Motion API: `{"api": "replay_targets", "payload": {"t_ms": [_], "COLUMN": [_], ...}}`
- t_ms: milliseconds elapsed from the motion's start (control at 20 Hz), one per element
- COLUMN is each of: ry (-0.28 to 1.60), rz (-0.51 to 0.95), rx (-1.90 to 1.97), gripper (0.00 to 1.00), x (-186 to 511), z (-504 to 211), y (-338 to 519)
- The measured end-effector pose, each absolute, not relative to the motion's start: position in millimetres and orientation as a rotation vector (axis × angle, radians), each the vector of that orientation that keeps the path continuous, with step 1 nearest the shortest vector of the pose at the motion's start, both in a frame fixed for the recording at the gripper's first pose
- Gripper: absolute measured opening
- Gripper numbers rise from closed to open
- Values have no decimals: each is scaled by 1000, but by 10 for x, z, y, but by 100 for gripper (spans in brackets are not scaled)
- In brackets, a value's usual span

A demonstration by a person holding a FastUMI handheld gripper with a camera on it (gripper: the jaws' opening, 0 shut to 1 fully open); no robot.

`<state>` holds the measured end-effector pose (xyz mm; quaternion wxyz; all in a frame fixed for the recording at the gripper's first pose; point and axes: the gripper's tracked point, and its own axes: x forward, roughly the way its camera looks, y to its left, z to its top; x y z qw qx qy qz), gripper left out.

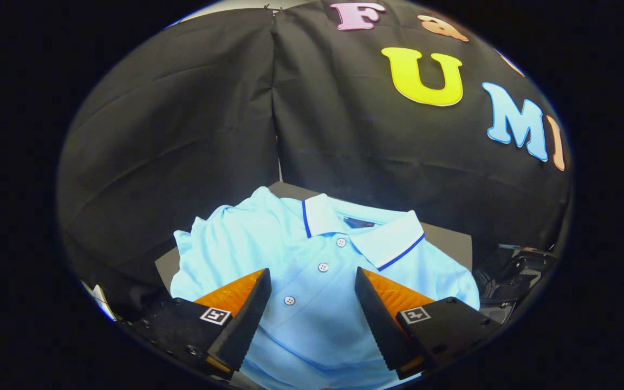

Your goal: Put the clothes into the washing machine and then close the washing machine lid.

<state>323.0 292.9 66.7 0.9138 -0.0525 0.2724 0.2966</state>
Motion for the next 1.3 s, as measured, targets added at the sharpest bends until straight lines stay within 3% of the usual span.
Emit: {"api": "replay_targets", "payload": {"t_ms": [450,500,750,850,1050,1100,1200,1300], "ry": [603,612,581,574,572,570,578,580], "rz": [645,644,633,640,651,662,671,678], "rx": [-194,-194,-129,-144,-133,-127,-103,-85], "gripper": [96,92,53,53,15,14,2,2], "x": [3211,3214,3284,3271,3286,3323,3254,3289], "z": [529,521,558,548,596,597,607,593], "y": [2966,2967,2990,2988,2994,3013,3011,2967]}}
